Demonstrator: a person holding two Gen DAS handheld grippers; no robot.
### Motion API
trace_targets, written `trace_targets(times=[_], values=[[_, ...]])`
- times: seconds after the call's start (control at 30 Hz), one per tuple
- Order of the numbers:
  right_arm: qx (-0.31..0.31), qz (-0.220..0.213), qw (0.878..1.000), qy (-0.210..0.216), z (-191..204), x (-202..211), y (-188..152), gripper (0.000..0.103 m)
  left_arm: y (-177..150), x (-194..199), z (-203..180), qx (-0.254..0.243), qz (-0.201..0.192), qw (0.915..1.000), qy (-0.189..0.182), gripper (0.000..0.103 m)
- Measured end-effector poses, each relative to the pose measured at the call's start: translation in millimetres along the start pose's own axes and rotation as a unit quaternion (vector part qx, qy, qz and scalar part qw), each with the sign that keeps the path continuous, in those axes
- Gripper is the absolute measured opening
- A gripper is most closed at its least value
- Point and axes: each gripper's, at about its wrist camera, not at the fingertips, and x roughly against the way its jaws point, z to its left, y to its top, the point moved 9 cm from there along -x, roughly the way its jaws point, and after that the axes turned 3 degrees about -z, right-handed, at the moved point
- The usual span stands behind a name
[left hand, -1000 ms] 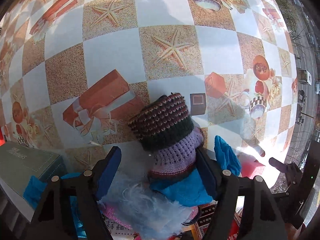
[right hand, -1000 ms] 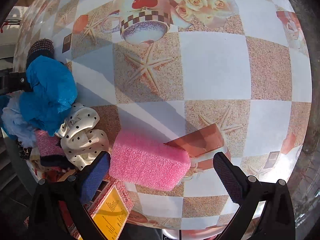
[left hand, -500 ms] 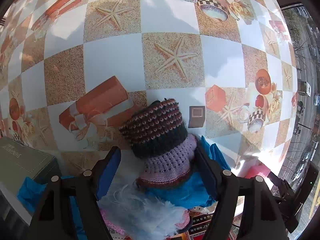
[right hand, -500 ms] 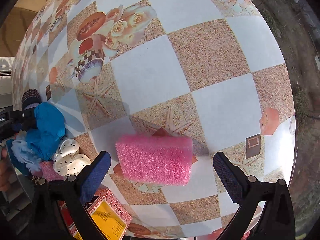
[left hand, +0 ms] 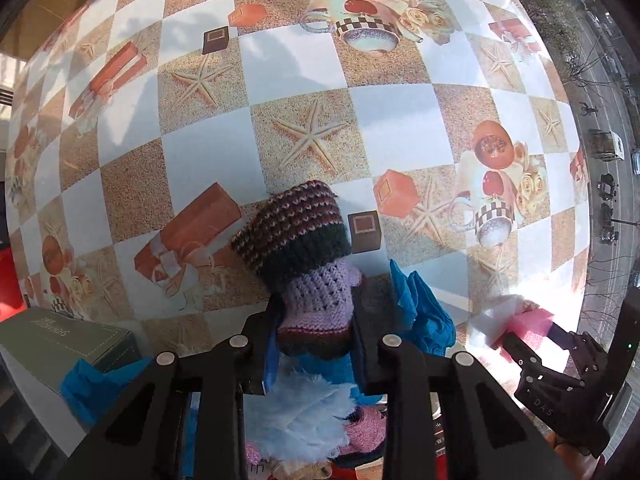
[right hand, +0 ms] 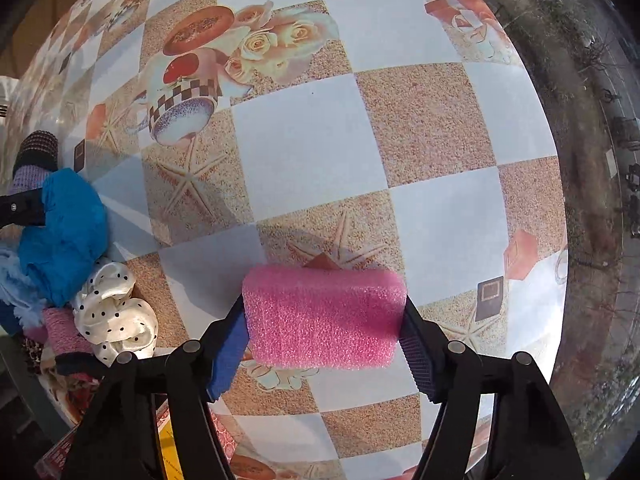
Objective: Organize soft objects
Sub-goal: 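Lift the hat and sponge from the pile and carry both toward the white box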
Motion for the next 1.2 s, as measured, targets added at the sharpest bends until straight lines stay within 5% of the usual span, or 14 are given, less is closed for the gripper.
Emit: trace_targets(times=[0.23, 0.37, 0.57, 0.9, 1.2], values=[[-0.030, -0.048, 0.996, 0.067, -23.6, 30.5, -1.5, 0.071, -27.9, 44.8, -45.3, -0.027, -0.097, 0.9942, 0.036, 0.031], [-0.039, -0.065, 0.994, 0.081, -30.1, 49.9, 5.3, 0.071, -36.6, 91.2, -9.6, -0.050, -0.133, 0.9880, 0.060, 0.031], [-0.039, -0.071, 0.994, 0.078, -31.2, 74.2, -15.7, 0.071, -88.2, 129.4, -26.3, -0.061, -0.154, 0.9858, 0.027, 0.031], [-0.077, -0.049, 0.995, 0.033, -33.3, 85.3, -116.2, 0.071, -181.8, 139.6, -30.3, -0.122, -0.172, 0.9773, -0.020, 0.031], [-0.050, -0.028, 0.998, 0.039, 25.6, 93.2, -189.3, 0.071, -236.0, 168.6, 37.8, -0.092, -0.214, 0.9722, -0.024, 0.031]])
